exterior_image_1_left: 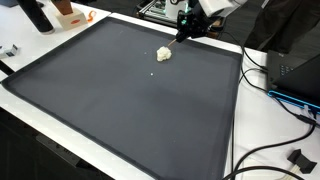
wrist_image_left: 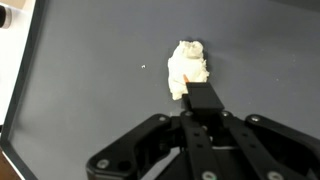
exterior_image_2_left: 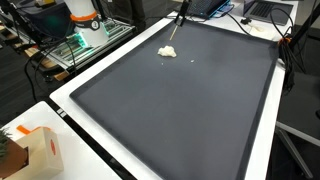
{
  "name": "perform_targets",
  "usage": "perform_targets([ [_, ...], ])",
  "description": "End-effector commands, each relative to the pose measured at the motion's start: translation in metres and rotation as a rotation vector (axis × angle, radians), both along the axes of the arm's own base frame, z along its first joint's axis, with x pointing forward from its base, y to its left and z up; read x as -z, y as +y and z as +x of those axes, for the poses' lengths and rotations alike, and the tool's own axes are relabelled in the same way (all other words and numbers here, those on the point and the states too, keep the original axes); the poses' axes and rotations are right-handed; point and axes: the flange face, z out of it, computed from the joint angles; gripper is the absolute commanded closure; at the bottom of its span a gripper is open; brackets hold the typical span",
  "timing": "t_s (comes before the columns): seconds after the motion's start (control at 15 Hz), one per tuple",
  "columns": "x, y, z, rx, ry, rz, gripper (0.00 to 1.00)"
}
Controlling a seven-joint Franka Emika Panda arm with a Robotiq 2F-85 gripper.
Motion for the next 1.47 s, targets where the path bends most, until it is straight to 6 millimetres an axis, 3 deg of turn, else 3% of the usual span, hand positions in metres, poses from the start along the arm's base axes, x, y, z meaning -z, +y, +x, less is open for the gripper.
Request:
perform_targets([
  [0.0, -0.032, -0.021, 0.003, 0.028, 0.051, 0.098, 0.97],
  [0.33, -0.083, -0.052, 0.012, 0.026, 0.073, 0.249, 0.97],
  [0.87, -0.163, -0.117, 0.021, -0.022, 0.059, 0.465, 0.97],
  [1.07, -0.179, -0.137, 0.023, -0.028, 0.031, 0.501, 0.97],
  [1.13, -0.174, -0.126, 0.029, -0.018, 0.042, 0.465, 0.87],
  [1.4, -0.181, -0.135, 0.030, -0.021, 0.032, 0.473, 0.87],
])
